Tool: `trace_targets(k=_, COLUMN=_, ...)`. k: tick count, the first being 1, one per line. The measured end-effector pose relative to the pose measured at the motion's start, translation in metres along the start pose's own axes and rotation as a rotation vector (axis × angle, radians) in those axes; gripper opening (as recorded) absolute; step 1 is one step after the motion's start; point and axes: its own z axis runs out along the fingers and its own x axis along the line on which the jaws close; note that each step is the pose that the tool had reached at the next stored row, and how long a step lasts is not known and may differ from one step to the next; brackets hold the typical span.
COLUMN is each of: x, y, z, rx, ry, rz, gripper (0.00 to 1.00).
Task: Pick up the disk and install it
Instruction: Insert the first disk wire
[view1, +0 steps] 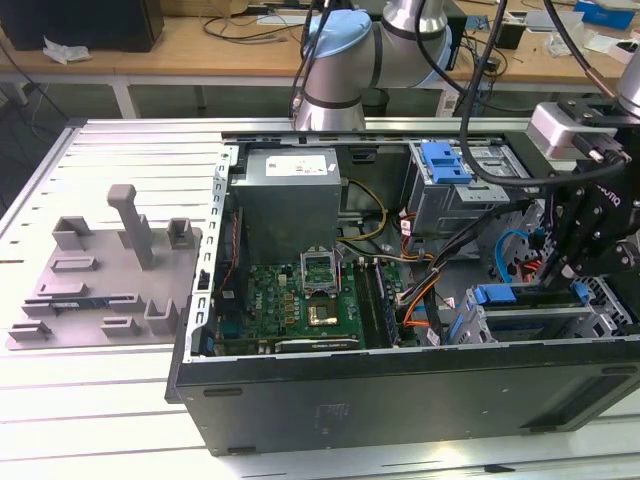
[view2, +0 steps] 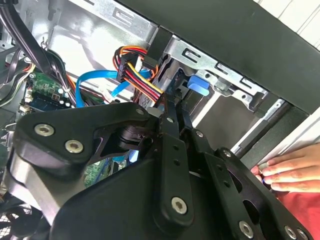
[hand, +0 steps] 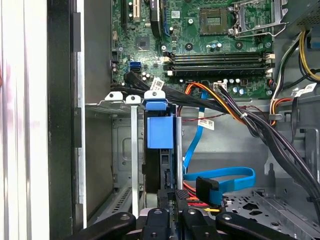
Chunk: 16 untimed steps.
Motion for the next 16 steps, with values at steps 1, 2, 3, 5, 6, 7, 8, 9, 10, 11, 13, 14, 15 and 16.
trace_targets(k=1, x=0.0001, y=0.0, z=0.0004, rx=0.0, ry=-0.0008, rz=0.0, gripper=0.16)
trace_targets(k=2, x=0.0003, y=0.0, z=0.0008, rx=-0.0001, ry=-0.0016, rz=0.0, gripper=0.16)
trace_targets(k=3, x=0.0006, y=0.0, z=0.0011, rx=-0.0001, ry=-0.0023, rz=0.0, gripper=0.16)
trace_targets(k=5, x=0.0011, y=-0.0001, z=0.0013, rx=0.0, ry=-0.0025, rz=0.0, gripper=0.16)
trace_targets(k=6, x=0.0013, y=0.0, z=0.0014, rx=-0.0001, ry=-0.0026, rz=0.0, gripper=0.16)
trace_targets(k=7, x=0.0015, y=-0.0001, z=0.0013, rx=0.0, ry=-0.0024, rz=0.0, gripper=0.16)
trace_targets(k=8, x=0.0018, y=0.0, z=0.0012, rx=-0.0002, ry=-0.0027, rz=0.0, gripper=0.16)
trace_targets(k=9, x=0.0027, y=0.0, z=-0.0001, rx=-0.0002, ry=-0.003, rz=0.0, gripper=0.24)
trace_targets(k=10, x=0.0033, y=0.0, z=-0.002, rx=-0.0001, ry=-0.0029, rz=0.0, gripper=0.24)
trace_targets(k=11, x=0.0037, y=0.0, z=-0.0036, rx=-0.0001, ry=-0.0032, rz=0.0, gripper=0.24)
trace_targets(k=13, x=0.0049, y=0.0002, z=-0.0105, rx=-0.0001, ry=-0.0035, rz=0.0, gripper=0.24)
trace_targets(k=14, x=0.0052, y=0.0002, z=-0.0126, rx=-0.0001, ry=-0.0036, rz=0.0, gripper=0.24)
trace_targets(k=15, x=0.0055, y=0.0003, z=-0.0149, rx=-0.0001, ry=-0.0036, rz=0.0, gripper=0.24)
trace_targets(k=16, x=0.0058, y=0.0004, z=-0.0182, rx=-0.0001, ry=-0.0036, rz=0.0, gripper=0.24)
